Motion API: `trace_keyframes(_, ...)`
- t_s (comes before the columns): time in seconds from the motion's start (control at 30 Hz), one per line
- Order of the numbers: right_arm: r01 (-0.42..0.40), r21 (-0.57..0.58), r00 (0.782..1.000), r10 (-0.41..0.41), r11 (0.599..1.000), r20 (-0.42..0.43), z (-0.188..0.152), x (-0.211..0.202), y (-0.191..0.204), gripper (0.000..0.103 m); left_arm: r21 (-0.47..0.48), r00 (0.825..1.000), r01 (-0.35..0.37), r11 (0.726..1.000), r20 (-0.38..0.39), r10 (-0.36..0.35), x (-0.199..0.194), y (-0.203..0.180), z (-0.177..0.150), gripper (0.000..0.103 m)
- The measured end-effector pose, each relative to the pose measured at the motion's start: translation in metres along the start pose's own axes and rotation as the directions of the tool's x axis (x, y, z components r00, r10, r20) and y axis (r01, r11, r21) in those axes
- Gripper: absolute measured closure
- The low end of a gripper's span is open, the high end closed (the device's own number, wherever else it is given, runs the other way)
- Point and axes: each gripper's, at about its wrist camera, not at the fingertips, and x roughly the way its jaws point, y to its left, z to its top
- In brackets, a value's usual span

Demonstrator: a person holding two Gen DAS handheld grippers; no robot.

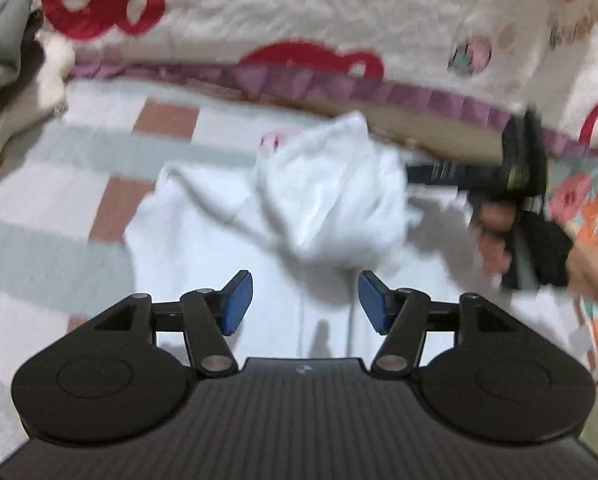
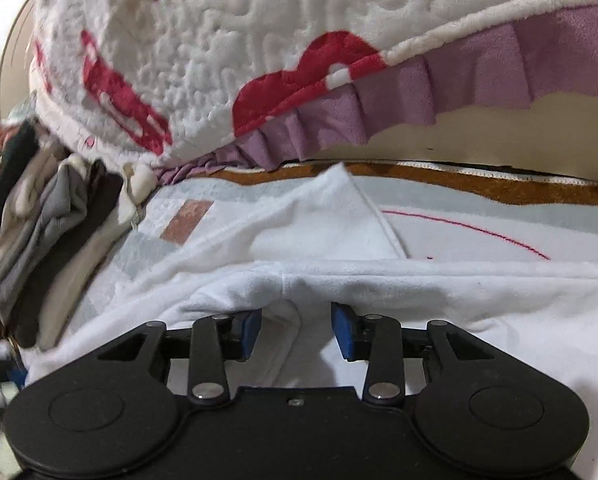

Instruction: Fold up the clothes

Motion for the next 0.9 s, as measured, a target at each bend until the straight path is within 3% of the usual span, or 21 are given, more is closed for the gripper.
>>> trace_keyframes(0.1, -0.054, 0.19, 0.998, 0.057, 0.98, -0.011, 0.008, 0.001, -0.017, 0.056, 0.057, 0.997, -0.001, 0.998, -0.079, 0.005, 0.018, -0.003, -0.008, 0.045)
trace_keyframes(0.13, -0.062, 0.236, 0.998, 0.068, 0.97, -0.017, 0.009, 0.002, -0.02, 0.056, 0.078, 0.997, -0.017, 0.997, -0.068, 0.022, 0.023, -0.007, -0.009, 0.045)
trace_keyframes(0.3, -0.024, 0.152, 0.999, 0.028, 0.988, -0.028, 0.004, 0.003, -0.005, 0.056, 0.146, 0.998, -0.065, 0.987, 0.005, 0.065, 0.056, -0.022, 0.0, 0.045)
trace_keyframes(0.4, -0.052, 0.203, 0.997, 0.063, 0.978, -0.049, 0.011, 0.009, -0.01, 0.055, 0.193, 0.997, -0.074, 0.978, 0.023, 0.071, 0.076, -0.031, 0.01, 0.045)
trace_keyframes(0.5, -0.105, 0.418, 0.986, 0.15, 0.903, -0.077, 0.021, 0.021, -0.032, 0.055, 0.146, 0.997, -0.065, 0.987, 0.04, 0.06, 0.083, -0.031, 0.023, 0.048)
trace_keyframes(0.53, -0.107, 0.499, 0.982, 0.17, 0.86, -0.083, 0.023, 0.025, -0.041, 0.055, 0.125, 0.997, -0.067, 0.99, 0.044, 0.062, 0.085, -0.029, 0.028, 0.051)
trace_keyframes(0.57, -0.102, 0.515, 0.979, 0.176, 0.851, -0.098, 0.027, 0.028, -0.043, 0.054, 0.104, 0.997, -0.069, 0.992, 0.048, 0.064, 0.087, -0.027, 0.034, 0.088)
trace_keyframes(0.6, -0.096, 0.53, 0.977, 0.183, 0.842, -0.113, 0.031, 0.031, -0.045, 0.054, 0.092, 0.993, -0.106, 0.99, 0.067, 0.1, 0.089, -0.026, 0.039, 0.101)
trace_keyframes(0.63, -0.086, 0.465, 0.977, 0.166, 0.881, -0.135, 0.036, 0.032, -0.039, 0.054, 0.077, 0.988, -0.135, 0.988, 0.091, 0.128, 0.089, -0.023, 0.044, 0.101)
trace_keyframes(0.67, -0.059, 0.328, 0.98, 0.118, 0.943, -0.162, 0.042, 0.032, -0.025, 0.054, 0.05, 0.984, -0.139, 0.989, 0.117, 0.132, 0.089, -0.019, 0.048, 0.101)
trace_keyframes(0.7, -0.035, 0.23, 0.982, 0.076, 0.973, -0.171, 0.043, 0.031, -0.013, 0.054, 0.023, 0.982, -0.131, 0.991, 0.142, 0.127, 0.087, -0.014, 0.051, 0.101)
trace_keyframes(0.77, -0.011, 0.123, 0.99, 0.029, 0.992, -0.141, 0.039, 0.028, 0.003, 0.053, 0.001, 0.979, -0.131, 0.991, 0.16, 0.129, 0.086, -0.009, 0.057, 0.101)
trace_keyframes(0.9, -0.05, 0.109, 0.995, 0.058, 0.993, -0.079, 0.033, 0.023, -0.003, 0.053, 0.058, 0.97, -0.179, 0.982, 0.177, 0.167, 0.09, -0.01, 0.064, 0.101)
